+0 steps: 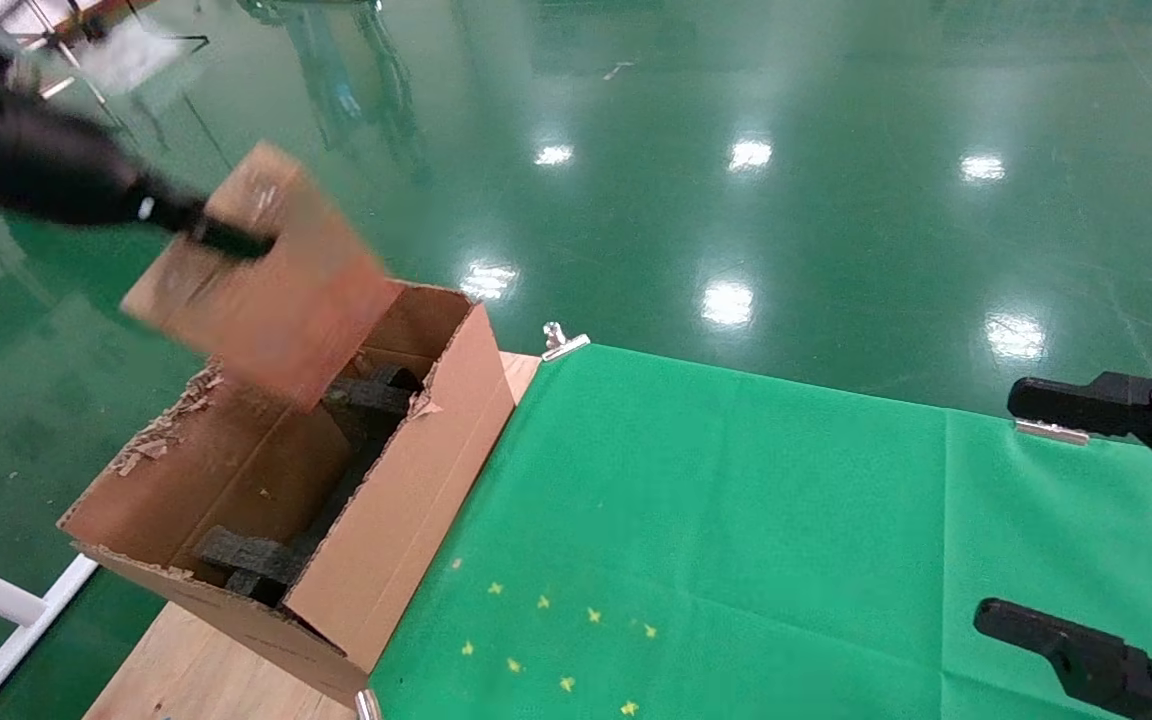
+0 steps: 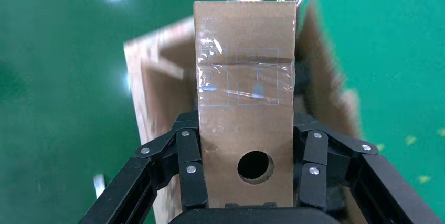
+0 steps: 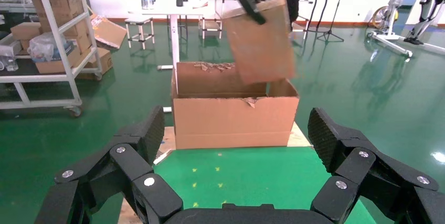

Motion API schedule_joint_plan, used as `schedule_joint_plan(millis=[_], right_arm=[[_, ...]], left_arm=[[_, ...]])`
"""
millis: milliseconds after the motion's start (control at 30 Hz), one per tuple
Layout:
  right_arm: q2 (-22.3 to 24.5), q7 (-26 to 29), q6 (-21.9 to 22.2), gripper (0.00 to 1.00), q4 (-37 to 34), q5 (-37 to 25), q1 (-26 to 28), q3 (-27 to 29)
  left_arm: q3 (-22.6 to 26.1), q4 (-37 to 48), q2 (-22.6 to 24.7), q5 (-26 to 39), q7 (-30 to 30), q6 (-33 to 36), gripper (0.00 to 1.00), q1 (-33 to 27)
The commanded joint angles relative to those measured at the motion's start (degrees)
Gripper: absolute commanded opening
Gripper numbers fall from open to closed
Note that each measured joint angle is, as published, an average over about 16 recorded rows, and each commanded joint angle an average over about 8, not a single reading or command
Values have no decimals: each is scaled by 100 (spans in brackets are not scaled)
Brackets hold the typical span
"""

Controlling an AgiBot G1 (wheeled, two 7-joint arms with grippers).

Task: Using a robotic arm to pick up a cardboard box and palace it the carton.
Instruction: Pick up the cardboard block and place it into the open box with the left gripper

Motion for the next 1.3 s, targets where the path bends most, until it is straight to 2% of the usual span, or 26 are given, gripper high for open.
schedule_joint_plan(millis=[33,367,667,900,933,1167,1200,1300], right_arm=[[0,0,0,100,0,0,0,0],[0,0,0,100,0,0,0,0],[0,0,0,100,0,0,0,-1],[0,0,0,100,0,1,0,-1],[0,0,0,100,0,1,0,-1],[1,-1,1,100,-1,3,-1,0],[1,-1,2,100,-1,3,-1,0],[1,-1,2,100,-2,4,-2,0]], left_arm=[[56,262,-143,88,178,-98,0,130],[217,1771,-79,158,1140,-973,0,829],[326,2972,345,293,1690,-1635,0,1171],[364,3786,766,334,1788,-1945,0,1292],[368,3873,820,340,1780,-1967,3,1298],[383,4300,1076,359,1732,-2099,90,1348],[383,4329,1091,359,1730,-2109,100,1354],[384,4344,1103,360,1728,-2107,100,1359]])
